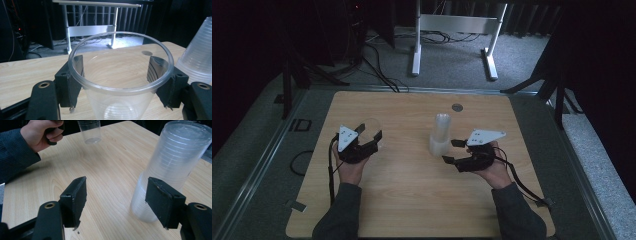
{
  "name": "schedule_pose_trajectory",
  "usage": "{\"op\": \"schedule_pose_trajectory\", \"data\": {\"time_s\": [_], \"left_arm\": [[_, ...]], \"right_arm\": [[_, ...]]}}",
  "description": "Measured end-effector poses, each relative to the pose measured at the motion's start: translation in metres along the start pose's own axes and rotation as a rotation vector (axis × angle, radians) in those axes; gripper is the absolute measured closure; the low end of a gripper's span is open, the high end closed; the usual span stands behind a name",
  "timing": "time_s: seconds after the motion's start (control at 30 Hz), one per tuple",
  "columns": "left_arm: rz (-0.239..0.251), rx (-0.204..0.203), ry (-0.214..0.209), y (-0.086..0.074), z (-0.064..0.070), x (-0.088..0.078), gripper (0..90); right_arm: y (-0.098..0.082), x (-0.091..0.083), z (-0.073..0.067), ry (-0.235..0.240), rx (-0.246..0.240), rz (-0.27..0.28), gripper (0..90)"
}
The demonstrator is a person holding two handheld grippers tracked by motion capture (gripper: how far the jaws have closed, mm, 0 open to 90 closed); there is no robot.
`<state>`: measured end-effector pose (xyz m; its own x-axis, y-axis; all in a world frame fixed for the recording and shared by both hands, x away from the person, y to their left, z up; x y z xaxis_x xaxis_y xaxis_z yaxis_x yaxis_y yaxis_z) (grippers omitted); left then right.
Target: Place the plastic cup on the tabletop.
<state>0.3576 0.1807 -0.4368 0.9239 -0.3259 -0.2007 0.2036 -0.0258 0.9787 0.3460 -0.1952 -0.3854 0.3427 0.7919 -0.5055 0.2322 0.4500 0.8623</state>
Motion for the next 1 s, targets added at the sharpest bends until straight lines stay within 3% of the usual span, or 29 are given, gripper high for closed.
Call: {"op": "schedule_pose_trajectory", "data": {"time_s": [0.5,1.0], "left_arm": [[-0.026,0.011,0.058,-0.012,-0.006,0.013,30.2],[-0.094,0.006,0.099,-0.028,-0.008,0.033,30.2]], "right_arm": [[0.0,0.0,-0.001,0.001,0.001,0.003,33.1],[0.0,-0.001,0.0,0.0,-0.001,0.006,33.0]]}}
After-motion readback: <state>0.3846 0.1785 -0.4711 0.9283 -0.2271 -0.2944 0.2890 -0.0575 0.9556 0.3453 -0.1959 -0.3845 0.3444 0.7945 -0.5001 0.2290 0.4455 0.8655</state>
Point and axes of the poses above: each handheld gripper's, and its own axes: x roughly forward along the jaws, y roughly out of its top, z roughly to its right, the point moved 1 cm from there along x, roughly forward along the jaws, and after that the axes turned 5 degrees about y, right-handed, at the moved point
